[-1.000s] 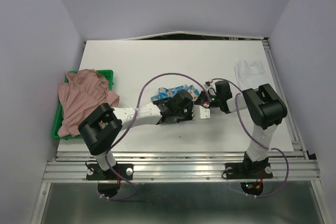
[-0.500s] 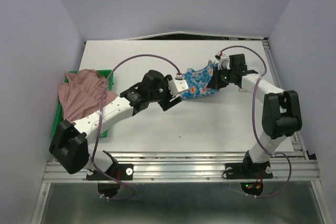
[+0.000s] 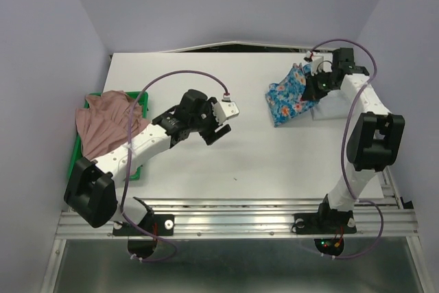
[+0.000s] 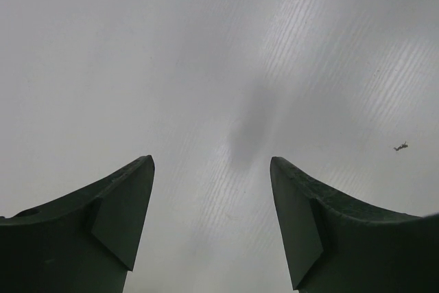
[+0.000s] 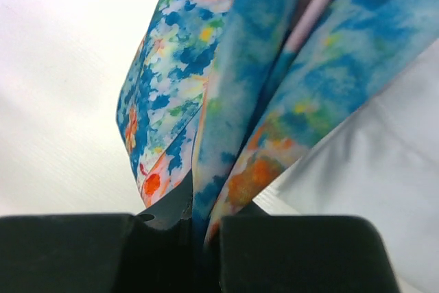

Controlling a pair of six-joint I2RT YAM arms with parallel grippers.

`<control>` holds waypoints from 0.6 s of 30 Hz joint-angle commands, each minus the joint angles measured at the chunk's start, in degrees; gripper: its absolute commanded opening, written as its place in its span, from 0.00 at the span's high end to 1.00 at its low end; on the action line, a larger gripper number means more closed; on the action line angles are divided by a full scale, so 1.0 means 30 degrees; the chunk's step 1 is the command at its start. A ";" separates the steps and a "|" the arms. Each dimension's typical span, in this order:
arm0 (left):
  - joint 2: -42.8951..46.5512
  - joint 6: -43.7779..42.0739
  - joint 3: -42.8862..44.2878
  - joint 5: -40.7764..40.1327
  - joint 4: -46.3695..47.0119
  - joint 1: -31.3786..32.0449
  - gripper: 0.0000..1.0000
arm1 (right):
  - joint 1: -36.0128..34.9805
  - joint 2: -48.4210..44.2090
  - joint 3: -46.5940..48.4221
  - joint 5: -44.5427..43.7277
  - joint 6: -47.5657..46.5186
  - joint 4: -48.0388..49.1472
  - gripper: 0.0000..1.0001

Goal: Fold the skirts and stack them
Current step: Neatly place the folded skirt to the corner

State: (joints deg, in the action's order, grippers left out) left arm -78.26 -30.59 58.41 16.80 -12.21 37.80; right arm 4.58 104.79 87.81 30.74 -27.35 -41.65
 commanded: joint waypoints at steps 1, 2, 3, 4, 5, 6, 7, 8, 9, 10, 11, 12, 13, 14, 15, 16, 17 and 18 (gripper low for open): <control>0.0598 -0.0144 0.0275 0.0320 -0.0207 -0.0061 0.20 | 0.1136 0.0428 0.2541 0.0914 -0.2568 -0.2225 0.99; 0.0598 -0.0175 0.0362 0.0290 -0.0237 -0.0061 0.20 | 0.1314 0.0488 0.2691 0.1118 -0.2745 -0.2404 0.99; 0.0569 -0.0204 0.0392 0.0290 -0.0238 -0.0061 0.20 | 0.1518 0.0547 0.2838 0.1207 -0.2921 -0.2580 0.99; 0.0598 -0.0262 0.0450 0.0261 -0.0267 -0.0090 0.20 | 0.1898 0.0518 0.2984 0.1266 -0.3068 -0.2727 0.99; 0.0540 -0.0292 0.0451 0.0260 -0.0267 -0.0091 0.20 | 0.2104 0.0518 0.3044 0.1266 -0.3215 -0.2816 0.99; 0.0539 -0.0263 0.0451 0.0260 -0.0238 -0.0091 0.20 | 0.2309 0.0489 0.3218 0.1353 -0.3448 -0.2961 0.99; 0.0510 -0.0292 0.0451 0.0260 -0.0267 -0.0091 0.20 | 0.2544 0.0518 0.3307 0.1499 -0.3566 -0.3050 0.99; 0.0452 -0.0292 0.0451 0.0289 -0.0267 -0.0091 0.20 | 0.2923 0.0547 0.3424 0.1588 -0.3655 -0.3254 0.99; 0.0451 -0.0321 0.0451 0.0319 -0.0267 -0.0120 0.20 | 0.2927 0.0605 0.3686 0.1618 -0.3829 -0.3343 0.99; 0.0364 -0.0350 0.0451 0.0348 -0.0296 -0.0091 0.20 | 0.3246 0.0635 0.3805 0.1763 -0.3918 -0.3402 0.99; 0.0335 -0.0351 0.0480 0.0348 -0.0296 -0.0091 0.20 | 0.3249 0.0664 0.3893 0.1851 -0.4035 -0.3489 0.99; 0.0247 -0.0409 0.0538 0.0377 -0.0383 -0.0091 0.20 | 0.3510 0.0665 0.4010 0.1910 -0.4355 -0.3490 0.99; 0.0246 -0.0438 0.0597 0.0407 -0.0413 -0.0120 0.20 | 0.3774 0.0694 0.4040 0.1911 -0.4504 -0.3548 0.99; 0.0217 -0.0468 0.0597 0.0407 -0.0413 -0.0091 0.20 | 0.3776 0.0694 0.4069 0.1969 -0.4650 -0.3549 0.99; 0.0159 -0.0497 0.0655 0.0349 -0.0442 -0.0091 0.20 | 0.4095 0.0723 0.4070 0.2086 -0.4913 -0.3549 0.99; 0.0130 -0.0584 0.0656 0.0319 -0.0530 -0.0091 0.20 | 0.4360 0.0868 0.4157 0.2261 -0.5118 -0.3578 0.99; 0.0071 -0.0643 0.0714 0.0290 -0.0589 -0.0091 0.20 | 0.4362 0.0957 0.4100 0.2349 -0.5294 -0.3607 0.99; -0.0045 -0.0702 0.0802 0.0145 -0.0676 -0.0091 0.20 | 0.4536 0.1074 0.4099 0.2495 -0.5499 -0.3578 0.99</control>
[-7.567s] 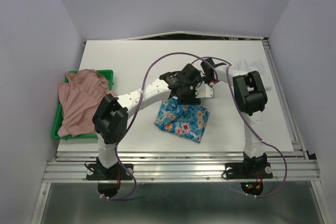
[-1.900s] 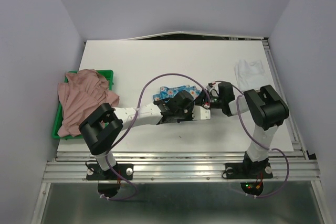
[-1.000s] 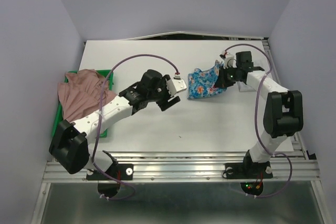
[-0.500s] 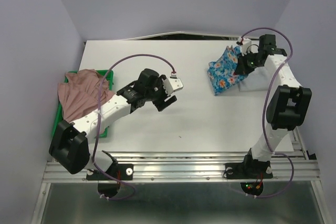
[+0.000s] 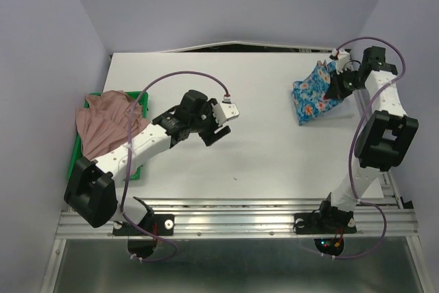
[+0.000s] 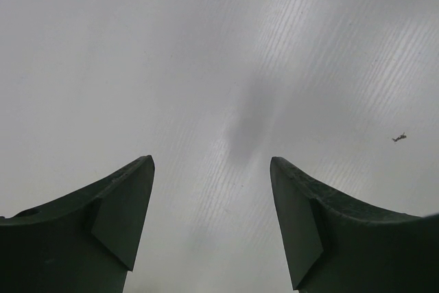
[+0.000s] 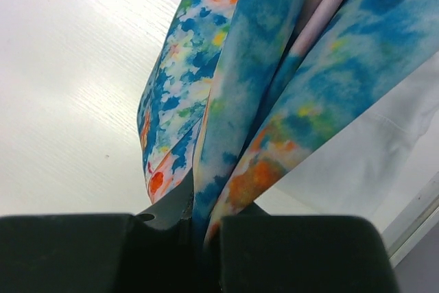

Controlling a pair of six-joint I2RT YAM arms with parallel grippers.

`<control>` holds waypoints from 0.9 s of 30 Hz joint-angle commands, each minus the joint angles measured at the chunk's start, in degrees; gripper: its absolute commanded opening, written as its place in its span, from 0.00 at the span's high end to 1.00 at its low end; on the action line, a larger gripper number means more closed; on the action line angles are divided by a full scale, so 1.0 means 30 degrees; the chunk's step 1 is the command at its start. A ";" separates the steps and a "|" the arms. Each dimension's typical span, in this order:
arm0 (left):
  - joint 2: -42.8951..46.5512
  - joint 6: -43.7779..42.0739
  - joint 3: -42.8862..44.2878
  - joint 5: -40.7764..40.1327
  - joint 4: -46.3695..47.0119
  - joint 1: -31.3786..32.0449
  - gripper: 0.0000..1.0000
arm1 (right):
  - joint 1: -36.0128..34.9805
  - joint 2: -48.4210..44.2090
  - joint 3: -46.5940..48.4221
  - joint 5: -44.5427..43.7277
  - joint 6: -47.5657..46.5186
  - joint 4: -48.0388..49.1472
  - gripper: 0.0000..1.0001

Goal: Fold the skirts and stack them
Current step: Neatly place the folded skirt to the corner

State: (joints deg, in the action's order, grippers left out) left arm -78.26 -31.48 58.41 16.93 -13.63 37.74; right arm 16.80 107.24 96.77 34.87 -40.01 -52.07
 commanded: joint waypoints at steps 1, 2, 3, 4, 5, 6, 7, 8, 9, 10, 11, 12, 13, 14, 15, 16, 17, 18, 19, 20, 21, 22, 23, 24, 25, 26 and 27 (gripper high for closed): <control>-0.0076 -0.0461 0.0890 0.0012 -0.0290 -0.0069 0.20 | 0.0697 0.0549 0.1141 0.1207 -0.1312 -0.0074 0.99; -0.0105 -0.0520 0.0948 -0.0017 -0.0407 -0.0098 0.20 | 0.0700 0.0726 0.1228 0.1382 -0.1428 -0.0045 0.99; -0.0163 -0.0579 0.1065 -0.0134 -0.0583 -0.0069 0.20 | 0.0961 0.0902 0.1374 0.1529 -0.1487 0.0014 0.99; -0.0135 -0.0579 0.1066 -0.0222 -0.0671 -0.0098 0.20 | 0.1224 0.1048 0.1376 0.1617 -0.1488 0.0101 0.99; -0.0105 -0.0666 0.1066 -0.0252 -0.0730 -0.0098 0.20 | 0.1227 0.1398 0.1463 0.1763 -0.1575 0.0247 0.99; -0.0076 -0.0696 0.1008 -0.0281 -0.0818 -0.0127 0.20 | 0.1488 0.1575 0.1522 0.1880 -0.1866 0.0278 0.99; -0.0047 -0.0696 0.0979 -0.0310 -0.0964 -0.0127 0.20 | 0.1491 0.1722 0.1551 0.1998 -0.1956 0.0365 0.99; -0.0018 -0.0725 0.0920 -0.0340 -0.0994 -0.0127 0.20 | 0.1926 0.1869 0.1551 0.2144 -0.2015 0.0482 0.99; -0.0017 -0.0784 0.0833 -0.0427 -0.1111 -0.0127 0.20 | 0.2104 0.2160 0.1493 0.2406 -0.2189 0.0802 0.99; 0.0012 -0.0813 0.0803 -0.0515 -0.1170 -0.0156 0.20 | 0.2106 0.2308 0.1377 0.2496 -0.2278 0.1008 0.99; -0.0017 -0.0843 0.0832 -0.0603 -0.1228 -0.0186 0.20 | 0.2309 0.2513 0.1318 0.2555 -0.2453 0.1155 0.99; 0.0012 -0.0901 0.0890 -0.0662 -0.1374 -0.0244 0.20 | 0.2311 0.2950 0.1230 0.2613 -0.2658 0.1331 0.99; -0.0017 -0.0902 0.0890 -0.0662 -0.1462 -0.0274 0.20 | 0.2514 0.3215 0.1171 0.2643 -0.2631 0.1478 0.99; -0.0046 -0.0873 0.0890 -0.0662 -0.1521 -0.0332 0.20 | 0.2516 0.3479 0.1229 0.2672 -0.2340 0.1827 0.99; -0.0105 -0.0988 0.0890 -0.0662 -0.1638 -0.0333 0.20 | 0.2690 0.3801 0.1229 0.2673 -0.2163 0.2034 0.99; -0.0134 -0.0989 0.0919 -0.0662 -0.1871 -0.0362 0.20 | 0.2692 0.4413 0.1461 0.2644 -0.2017 0.2210 0.97; -0.0134 -0.1018 0.0891 -0.0691 -0.1960 -0.0391 0.20 | 0.2692 0.4709 0.1638 0.2585 -0.1870 0.2299 0.94; -0.0163 -0.1019 0.0890 -0.0692 -0.2048 -0.0420 0.20 | 0.2692 0.5031 0.1842 0.2556 -0.1463 0.2328 0.91; -0.0164 -0.1048 0.0803 -0.0692 -0.2165 -0.0420 0.20 | 0.2692 0.5498 0.2192 0.2294 -0.1169 0.2300 0.84; -0.0164 -0.1019 0.0803 -0.0721 -0.2195 -0.0420 0.20 | 0.2692 0.5706 0.2370 0.2089 -0.0818 0.2299 0.76; -0.0164 -0.0961 0.0774 -0.0692 -0.2254 -0.0449 0.20 | 0.2692 0.5911 0.2604 0.1536 -0.0031 0.2386 0.64; -0.0164 -0.0960 0.0744 -0.0692 -0.2254 -0.0450 0.20 | 0.2692 0.6058 0.2838 0.1269 0.0296 0.2387 0.58; -0.0164 -0.0960 0.0715 -0.0692 -0.2225 -0.0450 0.20 | 0.2866 0.6234 0.3363 0.1034 0.0531 0.2416 0.58; -0.0222 -0.0960 0.0715 -0.0721 -0.2225 -0.0450 0.20 | 0.2868 0.6409 0.3571 0.0858 0.0969 0.2475 0.59; -0.0251 -0.0960 0.0715 -0.0779 -0.2109 -0.0479 0.20 | 0.2868 0.6440 0.3718 0.0740 0.1234 0.2562 0.62; -0.0281 -0.0960 0.0715 -0.0808 -0.2079 -0.0479 0.20 | 0.3042 0.6353 0.3922 0.0768 0.1469 0.2737 0.74; -0.0281 -0.0989 0.0744 -0.0867 -0.2020 -0.0508 0.20 | 0.3044 0.6266 0.4040 0.0826 0.1877 0.2739 0.78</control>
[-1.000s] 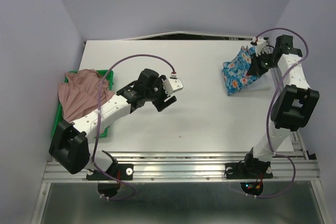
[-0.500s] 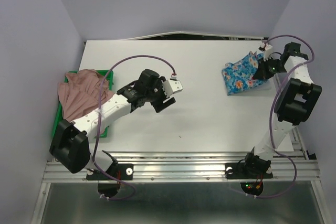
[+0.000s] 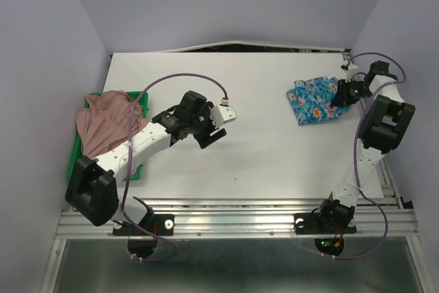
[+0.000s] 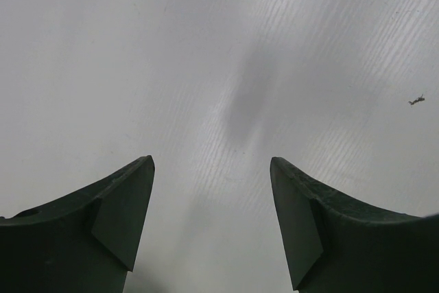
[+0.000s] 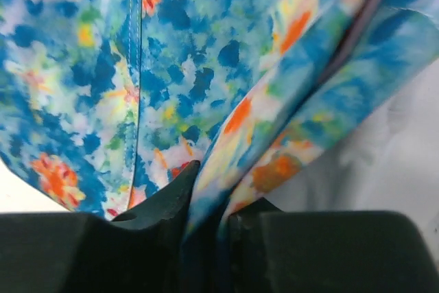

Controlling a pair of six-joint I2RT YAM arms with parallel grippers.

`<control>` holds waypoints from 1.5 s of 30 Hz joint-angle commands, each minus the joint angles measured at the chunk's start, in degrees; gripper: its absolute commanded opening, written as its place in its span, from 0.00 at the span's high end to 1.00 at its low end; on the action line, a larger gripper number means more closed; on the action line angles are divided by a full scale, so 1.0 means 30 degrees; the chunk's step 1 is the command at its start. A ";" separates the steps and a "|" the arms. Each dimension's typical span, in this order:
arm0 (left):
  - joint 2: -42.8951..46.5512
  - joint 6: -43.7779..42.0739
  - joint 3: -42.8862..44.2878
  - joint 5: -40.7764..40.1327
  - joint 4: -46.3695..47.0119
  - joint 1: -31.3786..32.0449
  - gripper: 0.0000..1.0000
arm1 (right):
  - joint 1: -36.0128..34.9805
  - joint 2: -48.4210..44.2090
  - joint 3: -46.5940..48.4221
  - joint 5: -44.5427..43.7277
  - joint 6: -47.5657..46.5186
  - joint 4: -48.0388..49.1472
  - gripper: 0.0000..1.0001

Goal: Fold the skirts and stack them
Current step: Neatly place the folded skirt to the corner

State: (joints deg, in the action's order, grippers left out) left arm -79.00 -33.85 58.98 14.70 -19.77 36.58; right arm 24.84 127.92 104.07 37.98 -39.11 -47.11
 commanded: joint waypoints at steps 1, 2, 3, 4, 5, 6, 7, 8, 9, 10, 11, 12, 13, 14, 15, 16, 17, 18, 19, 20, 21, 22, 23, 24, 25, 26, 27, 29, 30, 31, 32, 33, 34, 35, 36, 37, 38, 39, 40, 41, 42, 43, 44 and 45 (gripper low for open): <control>-0.0062 -0.0203 0.0613 -0.0153 -0.0002 -0.0122 0.20 | 0.0362 -0.0744 0.1695 -0.0005 0.1728 0.1085 0.88; -0.0063 -0.0203 0.0613 -0.0153 -0.0002 -0.0151 0.20 | 0.0362 -0.0919 0.1725 0.0200 0.1874 0.1114 0.98; -0.0092 -0.0261 0.0584 -0.0154 0.0027 -0.0152 0.20 | 0.0362 -0.1385 0.1609 0.0377 0.2166 0.1143 0.99; -0.0092 -0.0232 0.0584 -0.0124 0.0056 -0.0152 0.20 | 0.0362 -0.1650 0.1492 0.0813 0.2343 0.1289 0.99; -0.0121 -0.0261 0.0613 -0.0095 0.0028 -0.0152 0.20 | 0.0362 -0.1914 0.1433 0.0963 0.2518 0.1435 0.99; -0.0150 -0.0232 0.0613 -0.0037 -0.0002 -0.0152 0.20 | 0.0362 -0.2439 0.1316 0.1022 0.2810 0.1756 0.99; -0.0179 -0.0261 0.0642 -0.0036 -0.0031 -0.0152 0.20 | 0.0362 -0.2618 0.1344 0.1023 0.2900 0.1817 0.99; -0.0180 -0.0203 0.0700 -0.0036 -0.0031 -0.0152 0.20 | 0.0362 -0.2852 0.1316 0.1052 0.3017 0.2050 0.99; -0.0209 -0.0232 0.0730 -0.0036 -0.0060 -0.0152 0.20 | 0.0594 -0.3202 0.1141 0.1081 0.3192 0.2226 0.99; -0.0209 -0.0232 0.0730 -0.0036 -0.0061 -0.0181 0.20 | 0.0800 -0.3293 0.1081 0.0994 0.3194 0.2344 0.99; -0.0209 -0.0232 0.0788 -0.0036 -0.0090 -0.0152 0.20 | 0.0976 -0.3323 0.1023 0.0936 0.3194 0.2461 0.99; -0.0238 -0.0232 0.0818 -0.0094 -0.0119 -0.0152 0.20 | 0.0978 -0.3265 0.0964 0.0848 0.3136 0.2607 0.99; -0.0238 -0.0203 0.0847 -0.0095 -0.0148 -0.0152 0.20 | 0.1471 -0.3119 0.0964 0.0644 0.3048 0.2608 0.99; -0.0267 -0.0232 0.0876 -0.0095 -0.0148 -0.0152 0.20 | 0.1650 -0.2741 0.0877 0.0439 0.2902 0.2609 0.99; -0.0268 -0.0261 0.0877 -0.0066 -0.0148 -0.0181 0.20 | 0.1651 -0.2534 0.0760 0.0321 0.2785 0.2580 0.99; -0.0268 -0.0174 0.0877 0.0021 -0.0119 -0.0239 0.20 | 0.1652 -0.2271 0.0643 -0.0231 0.2726 0.2608 0.99; -0.0297 -0.0115 0.0877 0.0109 -0.0148 -0.0297 0.20 | 0.1652 -0.2036 0.0264 -0.0353 0.2609 0.2550 0.99; -0.0355 -0.0086 0.0906 0.0226 -0.0177 -0.0356 0.20 | 0.1652 -0.1599 0.0000 -0.0441 0.2550 0.2608 0.99; -0.0413 -0.0056 0.0935 0.0343 -0.0236 -0.0415 0.20 | 0.1652 -0.1449 -0.0322 -0.0616 0.2897 0.2754 0.93; -0.0385 -0.0056 0.0935 0.0461 -0.0294 -0.0444 0.20 | 0.1652 -0.1245 -0.0731 -0.0618 0.3017 0.2987 0.89; -0.0414 -0.0056 0.0935 0.0607 -0.0324 -0.0531 0.19 | 0.1652 -0.0837 -0.0822 -0.0531 0.3424 0.2989 0.87; -0.0385 -0.0056 0.0935 0.0637 -0.0440 -0.0532 0.19 | 0.1652 -0.0630 -0.0939 -0.0501 0.3718 0.3018 0.82; -0.0356 -0.0027 0.0935 0.0638 -0.0470 -0.0590 0.19 | 0.1652 -0.0279 -0.0941 -0.0559 0.4214 0.3077 0.63; -0.0297 -0.0027 0.0964 0.0638 -0.0529 -0.0649 0.19 | 0.1652 -0.0276 -0.0912 -0.0617 0.4480 0.3135 0.53; -0.0210 0.0031 0.0936 0.0667 -0.0587 -0.0708 0.19 | 0.1652 -0.0102 -0.0911 -0.0763 0.4744 0.3223 0.49; -0.0122 0.0090 0.0906 0.0667 -0.0588 -0.0882 0.19 | 0.1652 -0.0129 -0.0911 -0.1257 0.4979 0.3601 0.42; -0.0063 0.0177 0.0906 0.0754 -0.0617 -0.1029 0.19 | 0.1652 -0.0245 -0.0911 -0.1494 0.5126 0.3779 0.37; 0.0171 0.0645 0.0964 0.1250 -0.0617 -0.1643 0.19 | 0.1652 -0.0830 -0.0882 -0.2081 0.5884 0.4304 0.31; 0.0230 0.0908 0.1023 0.1804 -0.0675 -0.1965 0.19 | 0.1652 -0.1065 -0.0853 -0.2257 0.6150 0.4540 0.28; 0.0288 0.1491 0.1226 0.2128 -0.0705 -0.2316 0.19 | 0.1652 -0.1270 -0.0563 -0.2403 0.6298 0.4629 0.24; 0.0376 0.1758 0.1344 0.2422 -0.0763 -0.3103 0.19 | 0.1652 -0.1649 -0.0328 -0.2434 0.6560 0.4572 0.11; 0.0493 0.2021 0.1491 0.2889 -0.0851 -0.3458 0.19 | 0.1652 -0.1856 -0.0093 -0.2434 0.7027 0.4542 0.06; 0.0581 0.2459 0.1782 0.3096 -0.0910 -0.3839 0.18 | 0.1652 -0.2293 0.0373 -0.2173 0.7119 0.4513 0.00; 0.0698 0.2782 0.1901 0.3214 -0.0910 -0.4220 0.18 | 0.1652 -0.2529 0.0697 -0.1939 0.7236 0.4339 0.00; 0.0815 0.3076 0.2076 0.3506 -0.0968 -0.5094 0.18 | 0.1652 -0.2764 0.0932 -0.1791 0.7440 0.4018 0.00; 0.0932 0.3572 0.2455 0.3770 -0.1288 -0.5625 0.18 | 0.1652 -0.3027 0.1137 -0.1500 0.7645 0.3899 0.00; 0.0992 0.3809 0.2662 0.3946 -0.1465 -0.6152 0.18 | 0.1477 -0.3291 0.1313 -0.1352 0.7618 0.3695 0.00; 0.1079 0.3956 0.2867 0.4151 -0.1699 -0.7375 0.18 | 0.1476 -0.3845 0.1576 -0.1263 0.7531 0.3199 0.00; 0.1370 0.4132 0.3101 0.4066 -0.1875 -0.7910 0.18 | 0.1186 -0.4169 0.1608 -0.1175 0.7414 0.2991 0.00; 0.1547 0.4220 0.3219 0.3862 -0.2022 -0.8466 0.17 | 0.0748 -0.4520 0.1405 -0.1116 0.7326 0.2728 0.00; 0.1723 0.4047 0.3395 0.3657 -0.2255 -0.8965 0.16 | 0.0482 -0.5394 0.1171 -0.1145 0.7354 0.2755 0.00; 0.2131 0.3813 0.3657 0.3539 -0.2751 -1.0043 0.16 | 0.0219 -0.5867 0.0937 -0.1261 0.7267 0.2842 0.00; 0.2309 0.3753 0.3747 0.3248 -0.2959 -1.0547 0.15 | -0.0074 -0.6307 0.0673 -0.1291 0.7179 0.2843 0.00; 0.2485 0.3317 0.3980 0.2520 -0.3251 -1.0987 0.14 | -0.0831 -0.7123 0.0323 -0.1292 0.6888 0.2698 0.00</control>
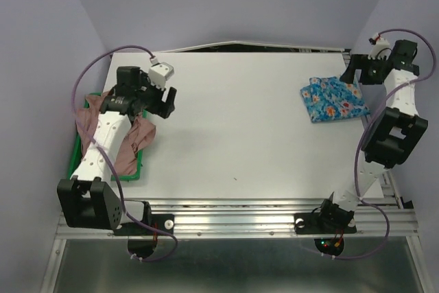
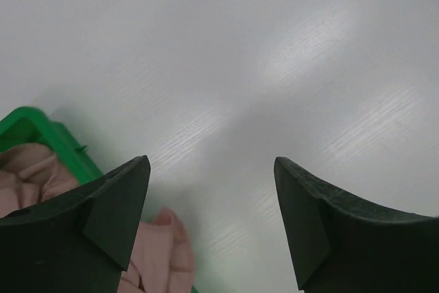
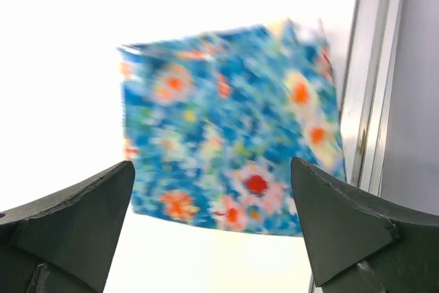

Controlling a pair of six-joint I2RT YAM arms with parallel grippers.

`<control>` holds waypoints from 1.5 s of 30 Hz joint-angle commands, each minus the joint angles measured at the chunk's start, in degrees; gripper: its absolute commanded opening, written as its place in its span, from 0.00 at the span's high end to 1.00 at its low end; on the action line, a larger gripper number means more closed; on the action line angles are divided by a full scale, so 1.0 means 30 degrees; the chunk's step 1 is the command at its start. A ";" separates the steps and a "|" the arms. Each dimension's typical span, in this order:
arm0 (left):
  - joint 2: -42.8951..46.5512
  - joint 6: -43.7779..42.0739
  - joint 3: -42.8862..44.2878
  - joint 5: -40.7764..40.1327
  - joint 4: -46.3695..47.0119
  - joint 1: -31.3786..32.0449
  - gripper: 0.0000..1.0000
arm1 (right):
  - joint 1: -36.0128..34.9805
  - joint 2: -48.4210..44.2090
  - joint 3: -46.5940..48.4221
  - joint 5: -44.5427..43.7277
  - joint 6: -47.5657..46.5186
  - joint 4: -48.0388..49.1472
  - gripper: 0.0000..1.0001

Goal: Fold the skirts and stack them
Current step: Neatly place the folded skirt to the corner, then grab the skirt from the pile

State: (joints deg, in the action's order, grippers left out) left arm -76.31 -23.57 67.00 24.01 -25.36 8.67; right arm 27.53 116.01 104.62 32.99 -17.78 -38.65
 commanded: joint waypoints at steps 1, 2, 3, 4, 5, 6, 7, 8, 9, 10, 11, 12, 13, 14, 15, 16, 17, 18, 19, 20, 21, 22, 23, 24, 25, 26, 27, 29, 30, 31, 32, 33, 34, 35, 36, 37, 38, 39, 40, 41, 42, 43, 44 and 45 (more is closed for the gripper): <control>0.1619 -0.0517 0.1308 -0.0910 -0.1882 -0.2094 0.14 | -0.2199 -0.3480 0.0079 0.0311 -0.0457 -0.0355 0.00; 0.1677 -0.0927 0.1482 -0.1290 -0.2757 -0.2910 0.14 | -0.2697 -0.3802 0.0049 0.0166 -0.0692 -0.0619 0.00; 0.1736 -0.1279 0.1455 -0.1816 -0.3143 -0.3701 0.14 | -0.3224 -0.4066 0.0020 0.0106 -0.0897 -0.1346 0.00; 0.1940 -0.2095 0.1368 -0.2054 -0.3872 -0.4289 0.15 | -0.4360 -0.4504 -0.0009 -0.0010 -0.1334 -0.1731 0.00; 0.2232 -0.2567 0.1338 -0.2491 -0.4169 -0.5542 0.17 | -0.4952 -0.4682 -0.0009 -0.0040 -0.1629 -0.2605 0.00; 0.2409 -0.3529 0.1222 -0.2669 -0.4897 -0.6193 0.17 | -0.6060 -0.4887 -0.0125 0.0017 -0.1632 -0.3019 0.00; 0.2497 -0.4148 0.1192 -0.2874 -0.5281 -0.6837 0.18 | -0.6564 -0.5034 -0.0243 0.0047 -0.1516 -0.3343 0.00; 0.2614 -0.4676 0.1104 -0.3108 -0.5633 -0.8178 0.19 | -0.7033 -0.5268 -0.0418 0.0105 -0.1341 -0.3578 0.00; 0.2645 -0.5378 0.0987 -0.3807 -0.6101 -0.8829 0.19 | -0.7444 -0.5386 -0.0623 0.0164 -0.0933 -0.3841 0.00; 0.2645 -0.5965 0.0696 -0.4249 -0.6889 -0.9445 0.20 | -0.7796 -0.5474 -0.0857 0.0193 -0.0726 -0.3873 0.00; 0.2616 -0.7218 0.0461 -0.4456 -0.7129 -1.0205 0.20 | -0.8408 -0.5504 -0.1062 0.0252 -0.0550 -0.3902 0.00; 0.2587 -0.7810 0.0285 -0.4835 -0.7421 -1.1808 0.20 | -0.8618 -0.5563 -0.1412 0.0368 -0.0229 -0.3931 0.00; 0.2615 -0.8280 -0.0094 -0.4984 -0.7714 -1.2665 0.20 | -0.8823 -0.5592 -0.1590 0.0340 -0.0051 -0.3903 0.00; 0.2616 -0.9329 -0.0243 -0.5044 -0.7804 -1.3486 0.20 | -0.8999 -0.5592 -0.1824 0.0282 0.0095 -0.3815 0.00; 0.2616 -0.9775 -0.0534 -0.5392 -0.8037 -1.4799 0.20 | -0.9203 -0.5563 -0.1913 0.0311 0.0242 -0.3815 0.00; 0.2645 -1.0214 -0.0682 -0.5570 -0.8068 -1.5335 0.20 | -0.9206 -0.5534 -0.1972 0.0340 0.0388 -0.3844 0.00; 0.2645 -1.0596 -0.0858 -0.5717 -0.8097 -1.5804 0.20 | -0.9206 -0.5534 -0.2030 0.0369 0.0477 -0.3844 0.00; 0.2645 -1.1296 -0.1034 -0.6211 -0.8069 -1.6418 0.20 | -0.9438 -0.5505 -0.2089 0.0399 0.0565 -0.3844 0.00; 0.2674 -1.1535 -0.1412 -0.6477 -0.7865 -1.6656 0.20 | -0.9440 -0.5476 -0.2061 0.0428 0.0595 -0.3902 0.00; 0.2674 -1.1827 -0.1648 -0.6712 -0.7718 -1.6890 0.20 | -0.9614 -0.5446 -0.2031 0.0341 0.0624 -0.3931 0.00; 0.2645 -1.2207 -0.1912 -0.7381 -0.7543 -1.7067 0.20 | -0.9616 -0.5446 -0.2002 0.0311 0.0653 -0.3961 0.00; 0.2413 -1.2443 -0.2465 -0.7736 -0.7164 -1.7416 0.21 | -0.9616 -0.5417 -0.1886 0.0311 0.0653 -0.3990 0.00; 0.2294 -1.2619 -0.2616 -0.7798 -0.7015 -1.7710 0.23 | -0.9616 -0.5388 -0.1826 0.0253 0.0653 -0.4048 0.00; 0.2148 -1.2824 -0.2762 -0.7798 -0.6898 -1.8061 0.24 | -0.9790 -0.5416 -0.1768 0.0223 0.0653 -0.4049 0.00; 0.1799 -1.3058 -0.2967 -0.7798 -0.6694 -1.8326 0.24 | -0.9791 -0.5475 -0.1796 0.0165 0.0653 -0.4049 0.00; 0.1621 -1.3147 -0.3027 -0.7798 -0.6634 -1.8531 0.25 | -0.9792 -0.5504 -0.1826 0.0106 0.0653 -0.4020 0.00; 0.1474 -1.3235 -0.3144 -0.7798 -0.6604 -1.8562 0.26 | -0.9792 -0.5505 -0.1884 0.0106 0.0653 -0.4020 0.00; 0.1181 -1.3294 -0.3466 -0.7798 -0.6195 -1.8563 0.27 | -0.9792 -0.5563 -0.1972 0.0106 0.0624 -0.4048 0.00; 0.1093 -1.3295 -0.3554 -0.7624 -0.6019 -1.8563 0.27 | -0.9792 -0.5563 -0.2001 0.0077 0.0624 -0.4049 0.00; 0.0889 -1.3237 -0.3642 -0.7448 -0.5844 -1.8563 0.27 | -0.9792 -0.5563 -0.2002 0.0077 0.0595 -0.4049 0.00; 0.0713 -1.3091 -0.3788 -0.7360 -0.5581 -1.8563 0.28 | -0.9792 -0.5563 -0.2031 0.0077 0.0566 -0.4078 0.00; 0.0537 -1.3061 -0.3847 -0.7185 -0.5578 -1.8563 0.30 | -0.9792 -0.5592 -0.2060 0.0077 0.0566 -0.4107 0.00; 0.0361 -1.3002 -0.3877 -0.6864 -0.5520 -1.8563 0.31 | -0.9792 -0.5650 -0.2118 0.0048 0.0450 -0.4108 0.00; 0.0099 -1.2915 -0.4080 -0.6774 -0.5404 -1.8563 0.32 | -0.9792 -0.5651 -0.2119 -0.0011 0.0419 -0.4108 0.00; 0.0038 -1.2943 -0.4169 -0.6454 -0.5373 -1.8563 0.33 | -0.9792 -0.5680 -0.2148 -0.0069 0.0390 -0.4108 0.00; -0.0021 -1.2943 -0.4402 -0.6277 -0.5199 -1.8563 0.34 | -0.9792 -0.5709 -0.2177 -0.0128 0.0303 -0.4108 0.00; -0.0021 -1.2914 -0.4520 -0.6159 -0.5052 -1.8563 0.35 | -0.9792 -0.5710 -0.2177 -0.0158 0.0302 -0.4108 0.00; -0.0021 -1.2914 -0.4580 -0.5897 -0.4906 -1.8563 0.39 | -0.9792 -0.5710 -0.2148 -0.0187 0.0273 -0.4137 0.00; -0.0137 -1.2885 -0.4696 -0.5778 -0.4759 -1.8534 0.41 | -0.9792 -0.5710 -0.2148 -0.0187 0.0273 -0.4137 0.00; -0.0225 -1.2798 -0.4726 -0.5719 -0.4729 -1.8533 0.42 | -0.9792 -0.5710 -0.2119 -0.0187 0.0273 -0.4166 0.00; -0.0371 -1.2768 -0.4727 -0.5544 -0.4700 -1.8504 0.47 | -0.9792 -0.5739 -0.2119 -0.0187 0.0273 -0.4137 0.00; -0.0721 -1.2709 -0.4727 -0.5484 -0.4728 -1.8504 0.49 | -0.9792 -0.5681 -0.2061 -0.0216 0.0302 -0.4108 0.00; -0.0898 -1.2651 -0.4669 -0.5426 -0.4729 -1.8504 0.52 | -0.9792 -0.5680 -0.2060 -0.0187 0.0331 -0.4137 0.00; -0.1074 -1.2621 -0.4610 -0.5251 -0.4758 -1.8504 0.59 | -0.9792 -0.5680 -0.2060 -0.0158 0.0302 -0.4166 0.00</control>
State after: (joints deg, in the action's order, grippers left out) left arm -77.84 -61.65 53.47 5.58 -39.99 -46.92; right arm -1.58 100.64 98.41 32.75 -16.53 -51.00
